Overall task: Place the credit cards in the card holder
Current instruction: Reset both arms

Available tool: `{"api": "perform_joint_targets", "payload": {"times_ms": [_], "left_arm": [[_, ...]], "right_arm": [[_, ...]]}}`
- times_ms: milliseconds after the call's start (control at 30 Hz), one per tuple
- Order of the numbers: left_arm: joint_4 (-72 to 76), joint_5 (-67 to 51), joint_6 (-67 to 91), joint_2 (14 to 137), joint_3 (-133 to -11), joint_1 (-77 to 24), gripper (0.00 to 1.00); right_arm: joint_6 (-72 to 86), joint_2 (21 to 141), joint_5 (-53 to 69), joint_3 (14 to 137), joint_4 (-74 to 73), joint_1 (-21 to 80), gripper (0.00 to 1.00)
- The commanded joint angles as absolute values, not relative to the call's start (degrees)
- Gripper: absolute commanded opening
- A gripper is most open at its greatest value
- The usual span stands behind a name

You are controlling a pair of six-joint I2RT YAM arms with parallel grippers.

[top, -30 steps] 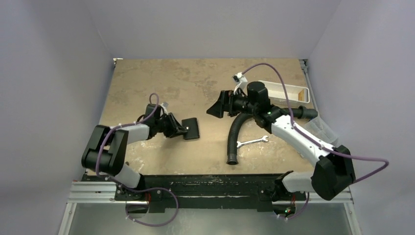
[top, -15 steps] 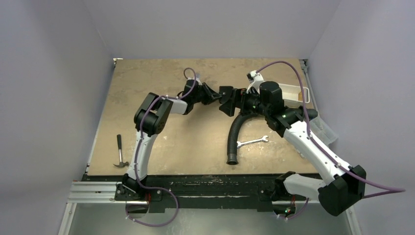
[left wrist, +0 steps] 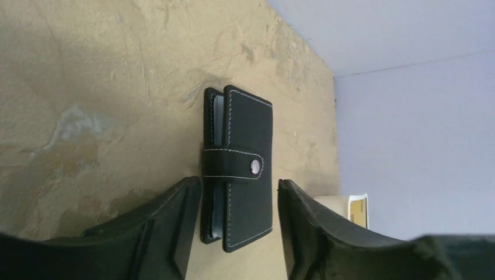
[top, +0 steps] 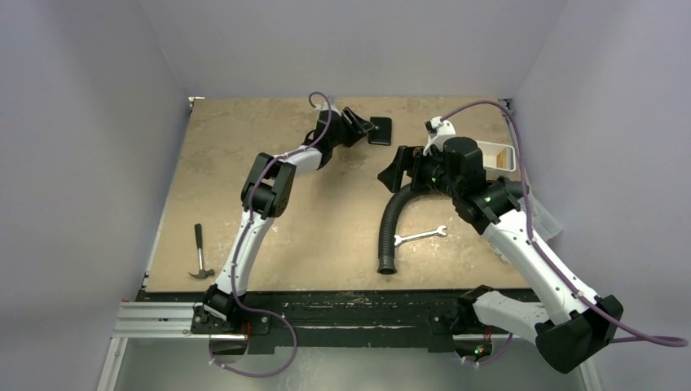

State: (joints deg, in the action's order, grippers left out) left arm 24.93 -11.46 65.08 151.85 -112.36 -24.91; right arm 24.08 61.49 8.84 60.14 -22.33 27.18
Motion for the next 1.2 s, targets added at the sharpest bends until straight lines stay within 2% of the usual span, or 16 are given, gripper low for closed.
{"api": "perform_joint_targets", "payload": {"times_ms": [0, 133, 233, 433, 567, 700, 900, 1167], "left_arm": [[13.70, -15.03, 58.16, 145.35, -114.75, -21.92, 0.60], [1.01, -18.53, 49.23, 132.74, -110.69, -19.74, 0.73], [-7.36, -22.09, 42.91, 122.84, -106.31, -18.68, 0.75], [-13.12, -25.95, 34.80, 99.68, -94.01, -16.58, 0.78], [-18.15, -18.13, 28.83, 86.31, -95.23, -16.17, 0.81], [-16.15, -9.56, 25.96, 73.74, -95.03, -16.17, 0.85], [-9.78, -5.33, 24.72, 64.70, -93.70, -16.17, 0.86], [-7.65, -3.43, 23.95, 61.65, -91.67, -16.17, 0.87]], "right_arm": [[23.12, 58.99, 3.39, 65.15, -25.21, 26.78, 0.99], [22.50, 58.24, 1.15, 69.09, -27.14, 26.67, 0.99], [21.87, 58.06, -0.34, 72.49, -29.34, 26.64, 0.99], [19.55, 55.90, -10.23, 80.95, -35.20, 26.63, 0.99], [16.32, 53.08, -15.00, 87.70, -36.30, 26.69, 0.99], [13.42, 49.64, -18.13, 92.58, -34.39, 26.72, 0.99], [10.13, 45.03, -22.80, 94.90, -30.46, 26.67, 0.99], [9.00, 40.54, -24.83, 91.93, -27.58, 26.65, 0.99]]}}
